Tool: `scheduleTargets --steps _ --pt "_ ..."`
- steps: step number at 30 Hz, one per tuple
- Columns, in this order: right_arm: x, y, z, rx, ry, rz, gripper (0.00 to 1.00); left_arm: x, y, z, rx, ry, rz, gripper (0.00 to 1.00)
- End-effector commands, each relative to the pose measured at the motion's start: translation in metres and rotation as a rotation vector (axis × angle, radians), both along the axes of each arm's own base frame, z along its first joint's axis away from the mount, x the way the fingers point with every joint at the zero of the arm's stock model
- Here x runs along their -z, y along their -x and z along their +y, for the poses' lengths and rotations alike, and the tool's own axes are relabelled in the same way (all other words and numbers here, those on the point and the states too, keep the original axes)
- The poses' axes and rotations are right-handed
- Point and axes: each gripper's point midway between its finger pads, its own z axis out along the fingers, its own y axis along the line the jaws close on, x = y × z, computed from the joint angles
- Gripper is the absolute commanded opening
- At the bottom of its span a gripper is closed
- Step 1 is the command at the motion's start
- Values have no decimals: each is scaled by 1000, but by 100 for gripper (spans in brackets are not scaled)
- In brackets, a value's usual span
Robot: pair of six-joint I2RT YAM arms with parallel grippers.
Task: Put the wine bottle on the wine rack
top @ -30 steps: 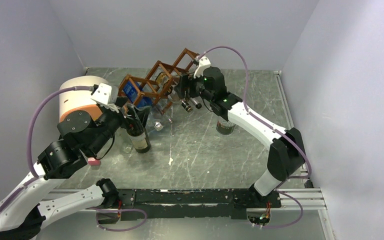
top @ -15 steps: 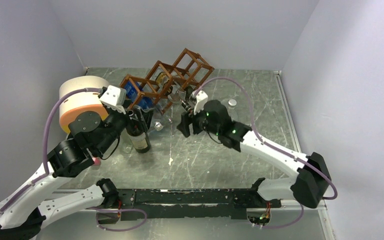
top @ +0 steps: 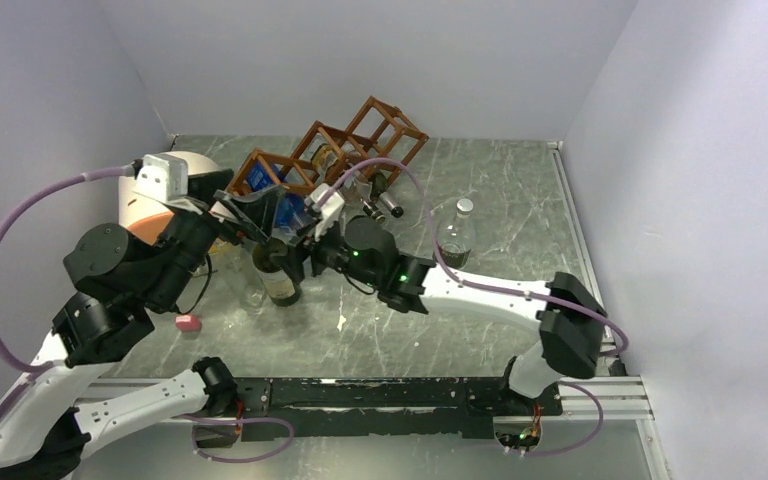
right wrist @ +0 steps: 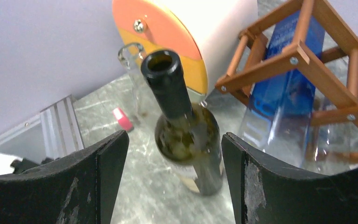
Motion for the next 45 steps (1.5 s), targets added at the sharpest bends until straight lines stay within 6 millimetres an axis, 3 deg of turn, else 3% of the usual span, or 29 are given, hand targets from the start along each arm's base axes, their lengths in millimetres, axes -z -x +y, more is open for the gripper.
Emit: scheduleTargets --steps 1,7,11,18,23,27,35,37,40,45 --pt "-30 -10 30 -1 -81 -93 77 -19 1 24 -86 52 -44 97" --pt "-16 -22 56 18 -22 -95 76 -21 7 37 -107 69 -53 97" --pt "-15 -26 64 17 -19 -107 68 -15 7 39 -117 63 -39 97" --pt "-17 -26 71 -2 3 -140 23 -8 7 42 -129 59 -18 97" --pt "-31 -15 61 -7 -8 -171 3 0 6 42 -130 52 1 97" --pt "-44 -5 42 -11 -7 -197 0 16 4 40 -137 23 36 97" --pt "-56 14 -24 44 -33 -186 0 38 -2 28 -123 -7 65 97" --pt "-60 12 -45 105 -39 -182 0 44 -4 24 -116 -12 75 97" --pt "-48 6 -74 197 -3 -177 0 56 -8 14 -97 -23 97 97" --pt "-45 0 -112 316 38 -176 0 87 -13 -9 -35 -58 143 98"
